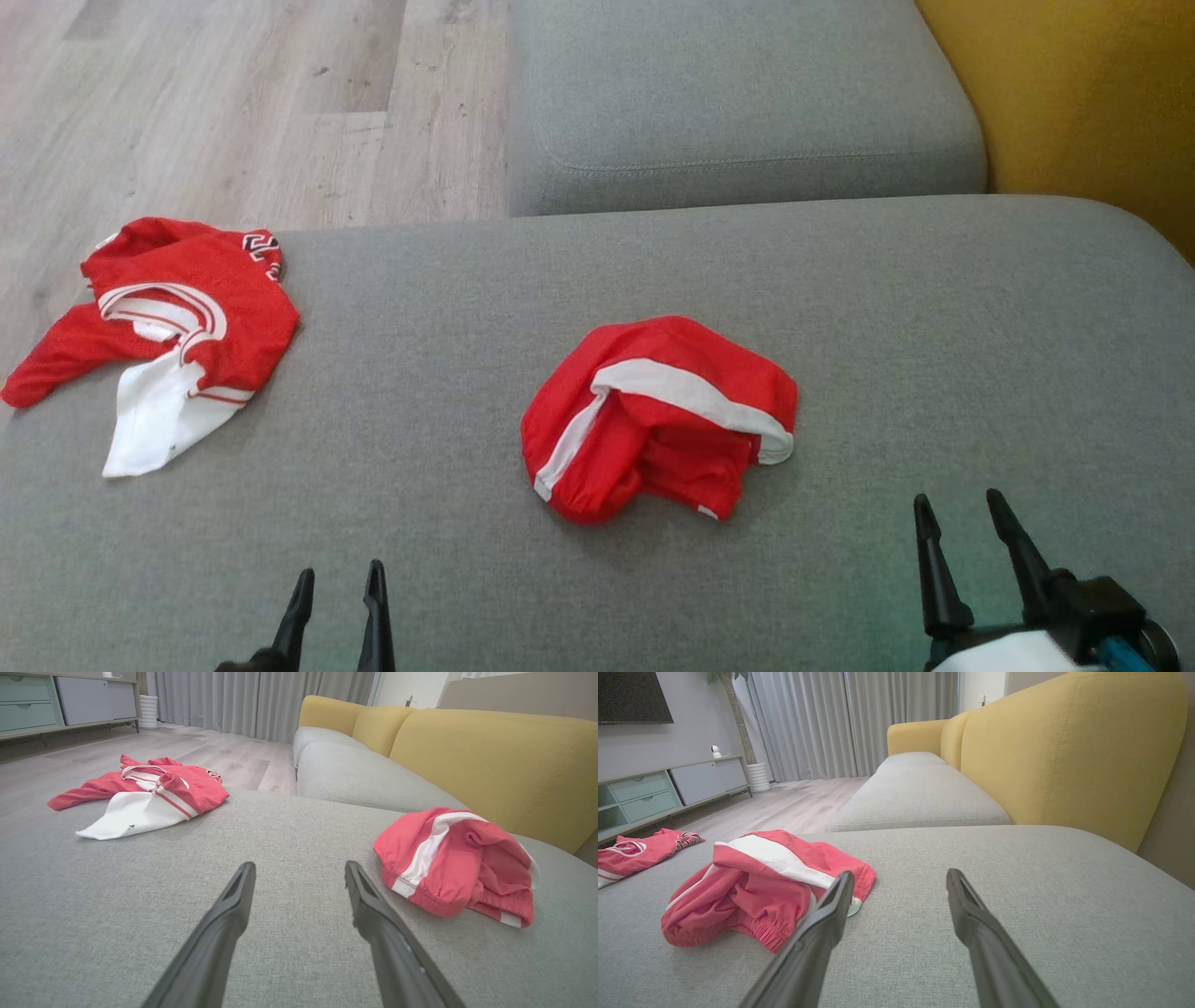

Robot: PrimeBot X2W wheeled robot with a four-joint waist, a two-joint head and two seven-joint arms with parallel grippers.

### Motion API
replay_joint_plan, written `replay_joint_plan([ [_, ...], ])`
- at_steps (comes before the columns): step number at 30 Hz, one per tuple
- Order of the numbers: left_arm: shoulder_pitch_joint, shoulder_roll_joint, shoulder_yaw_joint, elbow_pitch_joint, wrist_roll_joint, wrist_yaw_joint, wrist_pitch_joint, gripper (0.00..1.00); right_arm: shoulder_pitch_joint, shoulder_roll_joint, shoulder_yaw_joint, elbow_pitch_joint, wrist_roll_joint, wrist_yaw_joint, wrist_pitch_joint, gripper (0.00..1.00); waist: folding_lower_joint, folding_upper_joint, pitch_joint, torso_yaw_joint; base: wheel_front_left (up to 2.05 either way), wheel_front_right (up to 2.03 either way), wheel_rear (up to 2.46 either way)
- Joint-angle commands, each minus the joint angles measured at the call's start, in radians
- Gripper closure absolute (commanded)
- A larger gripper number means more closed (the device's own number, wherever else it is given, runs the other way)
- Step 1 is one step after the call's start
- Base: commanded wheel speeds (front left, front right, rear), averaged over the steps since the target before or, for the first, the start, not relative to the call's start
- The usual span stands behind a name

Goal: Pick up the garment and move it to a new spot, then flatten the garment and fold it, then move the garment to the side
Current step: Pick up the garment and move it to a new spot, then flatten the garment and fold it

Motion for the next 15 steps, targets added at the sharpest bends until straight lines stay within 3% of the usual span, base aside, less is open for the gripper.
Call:
replay_joint_plan([
  [1, -0.042, 0.012, 0.043, -0.035, -0.007, 0.006, -0.002, 0.00, -0.040, -0.008, 0.030, -0.025, -0.001, 0.008, -0.014, 0.00, 0.0000, -0.0001, 0.002, -0.002, 0.00, 0.00, 0.00],
  [15, -0.040, 0.014, 0.029, -0.057, -0.011, 0.021, 0.021, 0.00, -0.052, -0.008, 0.035, -0.001, 0.000, 0.008, -0.014, 0.00, 0.0000, -0.0001, 0.012, 0.002, 0.00, 0.00, 0.00],
])
